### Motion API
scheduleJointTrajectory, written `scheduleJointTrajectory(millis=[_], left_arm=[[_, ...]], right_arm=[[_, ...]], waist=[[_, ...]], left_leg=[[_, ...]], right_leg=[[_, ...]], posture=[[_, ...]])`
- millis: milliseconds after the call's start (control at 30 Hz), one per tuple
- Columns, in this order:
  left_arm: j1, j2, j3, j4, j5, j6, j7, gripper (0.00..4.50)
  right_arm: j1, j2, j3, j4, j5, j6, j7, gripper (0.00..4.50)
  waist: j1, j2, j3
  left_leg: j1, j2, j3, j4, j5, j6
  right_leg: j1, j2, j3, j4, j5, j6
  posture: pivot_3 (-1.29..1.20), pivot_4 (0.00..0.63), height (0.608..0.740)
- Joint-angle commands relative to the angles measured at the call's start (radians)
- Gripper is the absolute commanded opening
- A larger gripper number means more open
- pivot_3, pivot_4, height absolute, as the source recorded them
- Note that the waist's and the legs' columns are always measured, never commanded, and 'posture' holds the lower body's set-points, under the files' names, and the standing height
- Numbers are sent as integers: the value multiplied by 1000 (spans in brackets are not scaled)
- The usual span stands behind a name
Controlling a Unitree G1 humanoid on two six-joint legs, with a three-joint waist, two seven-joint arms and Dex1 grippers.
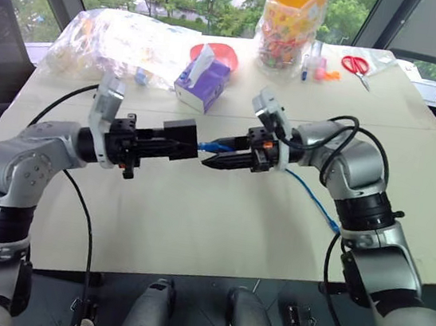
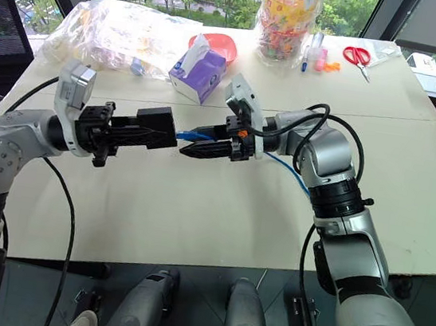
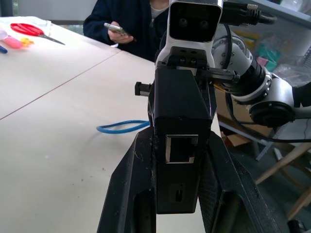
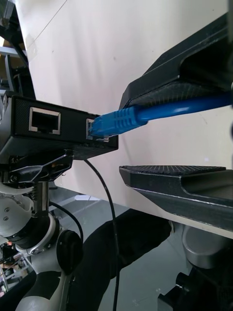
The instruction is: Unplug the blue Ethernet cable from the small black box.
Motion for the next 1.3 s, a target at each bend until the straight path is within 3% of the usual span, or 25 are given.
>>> scheduleJointTrajectory(millis=[33,600,700,733,767,1300], left_arm=[[7,-1,24,-38,-8,-22,5,513],[25,-4,14,-53,1,-30,4,513],[30,-3,8,-58,8,-35,0,513],[32,-2,6,-60,8,-36,0,513],[34,-2,5,-63,9,-38,0,513],[55,45,25,-97,-17,-9,-23,513]], right_arm=[[-43,14,-21,-41,29,18,1,1591],[-44,6,-27,-42,41,58,2,1591],[-42,4,-25,-44,41,57,2,688],[-41,4,-25,-45,41,58,3,200],[-40,3,-25,-47,42,58,3,40],[-48,-21,-47,37,26,68,-8,40]], waist=[[0,0,0],[0,0,0],[0,0,0],[0,0,0],[0,0,0],[0,0,0]], left_leg=[[0,0,0,0,0,0],[0,0,0,0,0,0],[0,0,0,0,0,0],[0,0,0,0,0,0],[-1,0,0,0,0,0],[-1,0,0,0,0,0]], right_leg=[[0,0,0,0,0,0],[0,0,0,0,0,0],[0,0,0,0,0,0],[0,0,0,0,0,0],[0,0,0,0,0,0],[-1,0,0,0,0,0]], posture=[[0,150,728],[0,150,728],[0,150,728],[0,150,728],[0,150,728],[0,150,728]])
